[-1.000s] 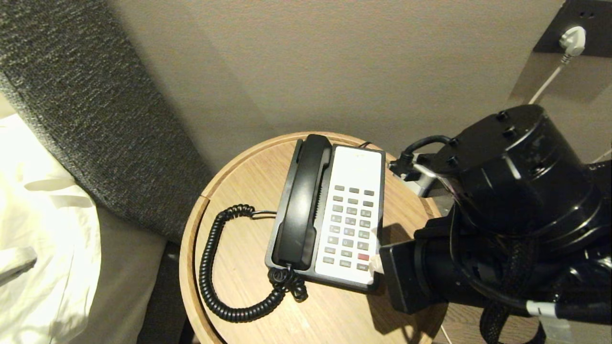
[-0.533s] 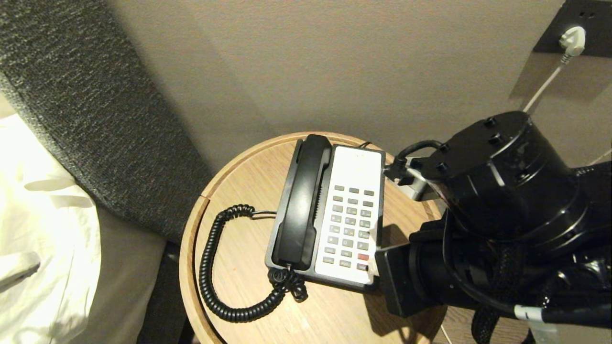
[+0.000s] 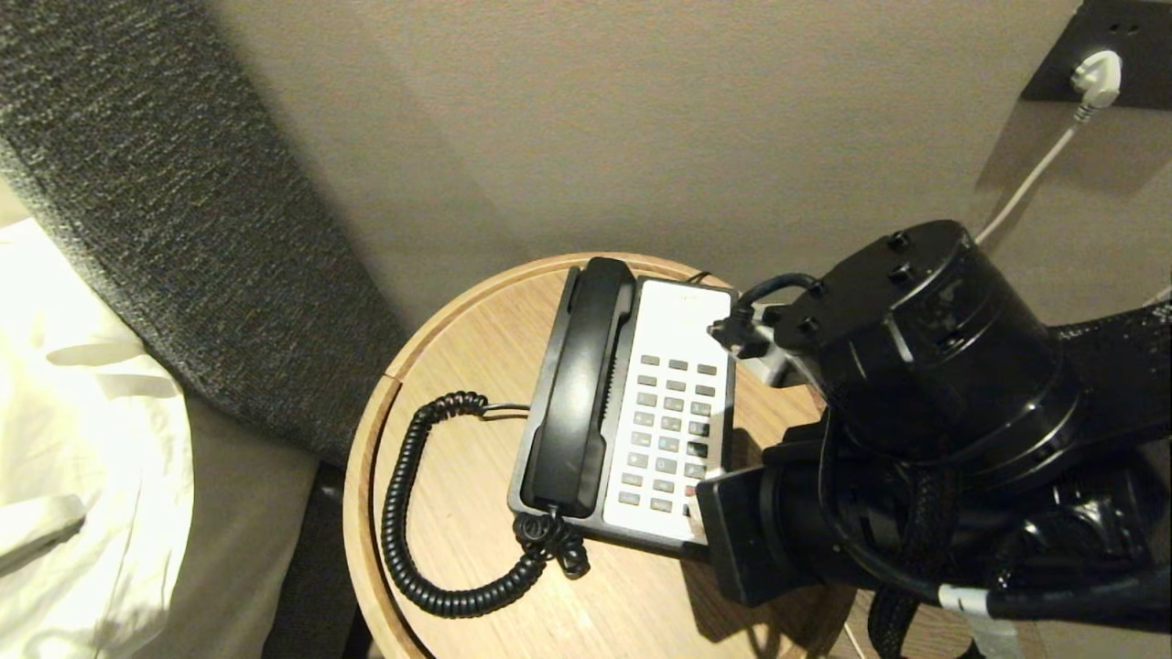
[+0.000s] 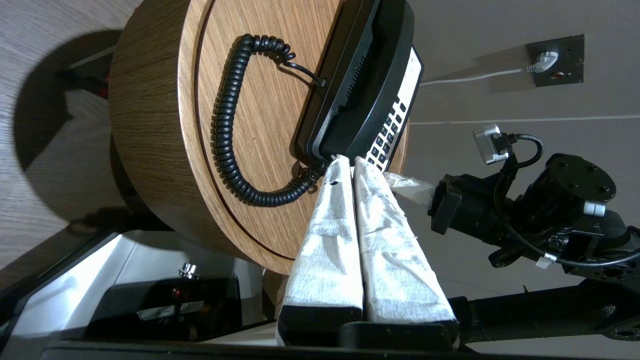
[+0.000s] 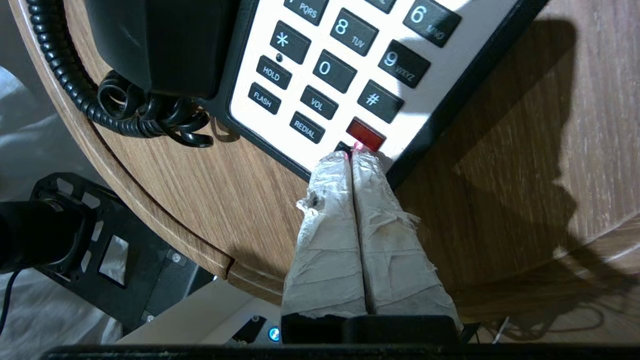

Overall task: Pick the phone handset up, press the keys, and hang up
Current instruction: End the call using the dial pad

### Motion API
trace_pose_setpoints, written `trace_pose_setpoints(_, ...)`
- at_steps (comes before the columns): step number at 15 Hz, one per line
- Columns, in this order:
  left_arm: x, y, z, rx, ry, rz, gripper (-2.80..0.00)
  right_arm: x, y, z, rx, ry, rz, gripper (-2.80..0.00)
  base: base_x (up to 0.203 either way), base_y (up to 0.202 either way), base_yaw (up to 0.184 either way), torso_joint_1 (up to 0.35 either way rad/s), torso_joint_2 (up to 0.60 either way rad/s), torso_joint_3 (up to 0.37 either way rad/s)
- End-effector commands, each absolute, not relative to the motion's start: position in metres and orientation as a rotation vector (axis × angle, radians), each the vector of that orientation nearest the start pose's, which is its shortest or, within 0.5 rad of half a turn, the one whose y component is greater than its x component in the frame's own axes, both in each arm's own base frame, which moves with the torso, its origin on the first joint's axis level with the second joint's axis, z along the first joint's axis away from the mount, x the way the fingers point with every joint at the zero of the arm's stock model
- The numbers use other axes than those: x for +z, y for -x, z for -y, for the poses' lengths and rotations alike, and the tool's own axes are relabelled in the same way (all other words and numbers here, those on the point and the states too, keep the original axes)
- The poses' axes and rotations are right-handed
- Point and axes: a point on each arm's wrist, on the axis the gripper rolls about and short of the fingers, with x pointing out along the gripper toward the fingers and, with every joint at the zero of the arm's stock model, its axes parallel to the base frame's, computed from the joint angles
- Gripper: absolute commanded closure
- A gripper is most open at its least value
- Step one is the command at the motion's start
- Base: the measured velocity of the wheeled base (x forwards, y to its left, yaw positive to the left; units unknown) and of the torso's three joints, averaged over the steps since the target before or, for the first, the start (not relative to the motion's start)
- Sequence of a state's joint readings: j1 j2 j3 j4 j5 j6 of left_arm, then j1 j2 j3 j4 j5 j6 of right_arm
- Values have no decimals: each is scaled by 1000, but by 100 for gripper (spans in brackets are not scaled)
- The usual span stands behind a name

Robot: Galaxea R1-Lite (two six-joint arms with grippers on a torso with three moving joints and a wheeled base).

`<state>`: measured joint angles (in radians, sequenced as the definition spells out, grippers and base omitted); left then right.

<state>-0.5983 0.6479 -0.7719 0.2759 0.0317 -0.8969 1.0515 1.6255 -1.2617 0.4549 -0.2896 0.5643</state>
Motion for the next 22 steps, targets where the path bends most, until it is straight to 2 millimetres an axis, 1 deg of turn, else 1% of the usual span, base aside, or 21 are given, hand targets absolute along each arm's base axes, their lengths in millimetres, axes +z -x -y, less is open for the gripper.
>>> trace_pose_setpoints(1,262,-22,14,-457,827,-392,0,231,-143,-238,493,8,-828,0,0,0,0,0,0,0)
trace_pose_setpoints(15,260,-20,13,-460,828,-389,0,226,-145,-239,474,22,-832,0,0,0,0,0,0,0)
trace_pose_setpoints(19,259,-20,13,-462,828,-389,0,230,-144,-237,477,15,-824,0,0,0,0,0,0,0)
trace_pose_setpoints(22,260,-19,12,-464,830,-385,0,237,-141,-233,483,1,-808,0,0,0,0,0,0,0)
